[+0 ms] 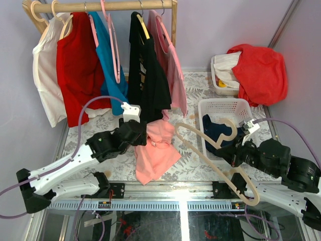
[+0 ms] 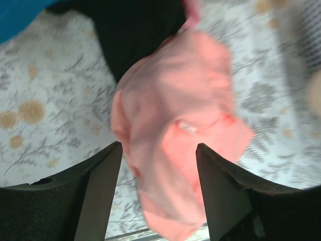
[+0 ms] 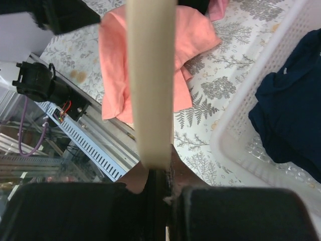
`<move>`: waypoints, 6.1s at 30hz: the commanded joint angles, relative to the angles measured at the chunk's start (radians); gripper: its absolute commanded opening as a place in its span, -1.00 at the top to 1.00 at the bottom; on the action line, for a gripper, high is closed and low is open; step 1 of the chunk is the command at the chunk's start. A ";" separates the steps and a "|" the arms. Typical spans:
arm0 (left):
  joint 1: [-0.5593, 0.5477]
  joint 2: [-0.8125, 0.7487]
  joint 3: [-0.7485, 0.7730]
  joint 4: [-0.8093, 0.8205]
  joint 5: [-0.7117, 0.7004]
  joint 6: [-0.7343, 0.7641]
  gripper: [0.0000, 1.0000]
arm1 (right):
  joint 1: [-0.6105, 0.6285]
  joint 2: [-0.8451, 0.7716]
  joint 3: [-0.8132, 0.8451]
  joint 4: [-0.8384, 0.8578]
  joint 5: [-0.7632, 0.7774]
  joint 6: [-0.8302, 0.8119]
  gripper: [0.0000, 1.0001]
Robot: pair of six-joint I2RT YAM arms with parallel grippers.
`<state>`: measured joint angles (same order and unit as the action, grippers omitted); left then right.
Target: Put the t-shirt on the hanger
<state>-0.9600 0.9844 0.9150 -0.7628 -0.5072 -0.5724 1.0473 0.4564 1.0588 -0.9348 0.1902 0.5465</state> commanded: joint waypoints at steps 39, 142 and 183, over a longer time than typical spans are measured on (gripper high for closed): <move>-0.125 0.507 0.144 0.406 0.131 0.483 -0.02 | 0.000 -0.043 0.128 -0.138 0.147 -0.042 1.00; -0.067 0.544 -0.011 0.678 0.129 0.412 0.20 | 0.000 -0.099 -0.023 -0.072 0.119 -0.005 1.00; -0.035 0.589 -0.017 0.579 0.178 0.463 0.09 | -0.001 -0.087 -0.032 -0.067 0.121 -0.007 1.00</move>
<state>-1.0004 1.5440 0.8680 -0.2173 -0.3283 -0.1360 1.0473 0.3573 1.0252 -1.0492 0.2886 0.5472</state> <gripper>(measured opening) 0.463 0.061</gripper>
